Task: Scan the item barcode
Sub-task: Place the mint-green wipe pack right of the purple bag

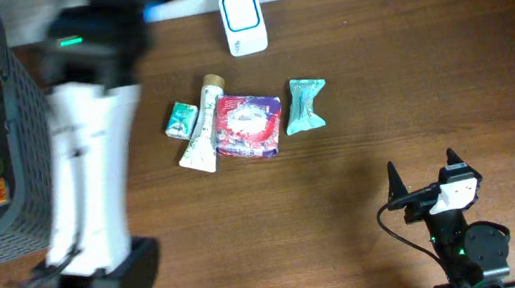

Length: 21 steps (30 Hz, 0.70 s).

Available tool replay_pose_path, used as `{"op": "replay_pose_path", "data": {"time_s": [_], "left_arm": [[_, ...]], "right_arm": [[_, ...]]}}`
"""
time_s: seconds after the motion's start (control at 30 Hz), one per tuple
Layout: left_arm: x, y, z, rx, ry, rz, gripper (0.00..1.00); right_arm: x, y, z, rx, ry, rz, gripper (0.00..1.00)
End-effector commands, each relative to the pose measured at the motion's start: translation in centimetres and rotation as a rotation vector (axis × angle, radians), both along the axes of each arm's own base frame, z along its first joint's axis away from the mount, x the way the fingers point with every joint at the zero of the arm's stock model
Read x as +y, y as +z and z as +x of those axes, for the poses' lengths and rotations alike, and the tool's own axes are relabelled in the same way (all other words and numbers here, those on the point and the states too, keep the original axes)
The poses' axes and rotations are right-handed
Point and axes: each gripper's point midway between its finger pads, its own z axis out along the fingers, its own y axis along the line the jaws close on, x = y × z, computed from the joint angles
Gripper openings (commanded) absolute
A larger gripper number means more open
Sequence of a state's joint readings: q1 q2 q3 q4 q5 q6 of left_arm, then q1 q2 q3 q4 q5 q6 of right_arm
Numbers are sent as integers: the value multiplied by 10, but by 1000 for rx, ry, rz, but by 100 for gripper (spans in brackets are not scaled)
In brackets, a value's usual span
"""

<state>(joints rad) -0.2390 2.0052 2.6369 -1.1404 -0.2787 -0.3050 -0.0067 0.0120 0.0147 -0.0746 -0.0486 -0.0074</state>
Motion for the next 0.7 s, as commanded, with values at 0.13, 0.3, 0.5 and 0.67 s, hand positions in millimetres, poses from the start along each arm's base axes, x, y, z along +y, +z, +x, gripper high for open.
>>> {"op": "replay_pose_path", "data": {"time_s": [0.13,0.3,0.5,0.67], "left_arm": [[256,-56,-58,196,646,-178,93],[346,-110,-95,318,812,-288,90],[370,-227,-122,557,1049,-564,87],[384,-309,-143,658,1191,-662,87]], "right_arm": [[0,-3,0,4,-2,1,99],[0,-3,0,4,-2,1,99],[0,-3,0,4,-2,0,98],[0,-3,0,4,-2,1,99]]}}
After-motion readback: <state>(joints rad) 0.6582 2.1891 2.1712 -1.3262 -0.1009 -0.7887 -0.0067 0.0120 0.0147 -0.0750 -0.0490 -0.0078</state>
